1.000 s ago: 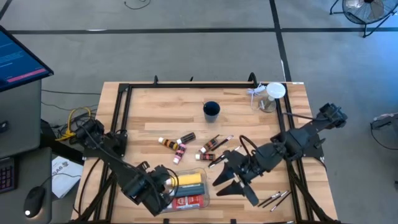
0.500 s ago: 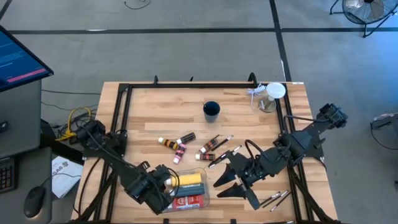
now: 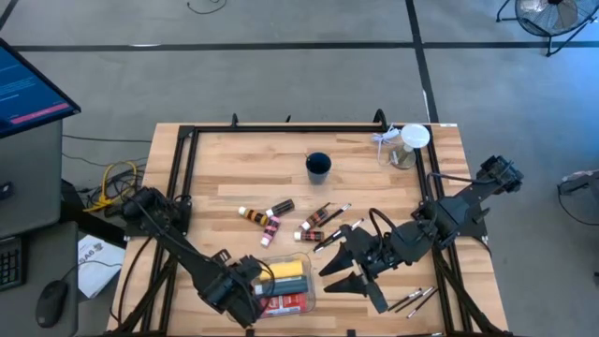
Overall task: Pick & Place Paint Supplies
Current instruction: Put the top small brown paint bottle into the transparent bin
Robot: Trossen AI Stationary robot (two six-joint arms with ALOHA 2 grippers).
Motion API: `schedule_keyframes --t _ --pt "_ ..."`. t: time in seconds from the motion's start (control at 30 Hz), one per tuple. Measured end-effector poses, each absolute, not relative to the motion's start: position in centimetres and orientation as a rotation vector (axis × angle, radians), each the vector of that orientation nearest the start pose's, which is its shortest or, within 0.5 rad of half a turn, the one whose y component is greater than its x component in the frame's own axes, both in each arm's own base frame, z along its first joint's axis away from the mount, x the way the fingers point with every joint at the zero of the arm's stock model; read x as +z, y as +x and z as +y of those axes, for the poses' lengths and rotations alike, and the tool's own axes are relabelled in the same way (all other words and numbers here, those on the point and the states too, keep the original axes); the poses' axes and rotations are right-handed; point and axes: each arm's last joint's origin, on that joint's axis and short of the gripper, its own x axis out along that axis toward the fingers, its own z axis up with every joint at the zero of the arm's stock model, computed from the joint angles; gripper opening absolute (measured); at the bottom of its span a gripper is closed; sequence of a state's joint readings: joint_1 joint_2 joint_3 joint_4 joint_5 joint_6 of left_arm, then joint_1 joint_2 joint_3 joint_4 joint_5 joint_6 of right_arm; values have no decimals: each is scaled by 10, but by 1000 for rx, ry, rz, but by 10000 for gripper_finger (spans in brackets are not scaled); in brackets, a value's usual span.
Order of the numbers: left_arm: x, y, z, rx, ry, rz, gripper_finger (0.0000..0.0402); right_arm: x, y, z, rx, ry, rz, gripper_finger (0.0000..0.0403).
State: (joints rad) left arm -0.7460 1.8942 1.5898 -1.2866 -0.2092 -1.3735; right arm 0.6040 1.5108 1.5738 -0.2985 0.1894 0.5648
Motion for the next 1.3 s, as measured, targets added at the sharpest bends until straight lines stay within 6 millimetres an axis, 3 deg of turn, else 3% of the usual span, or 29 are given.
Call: schedule_keyframes --t 0.57,0.9,1.3 --pt "241 259 -245 553 -434 1336 86 420 283 186 309 446 315 165" --pt "241 264 -240 547 -417 1332 84 420 284 184 303 438 312 169" --pt "209 262 -237 510 -448 1394 81 420 285 182 296 439 311 169"
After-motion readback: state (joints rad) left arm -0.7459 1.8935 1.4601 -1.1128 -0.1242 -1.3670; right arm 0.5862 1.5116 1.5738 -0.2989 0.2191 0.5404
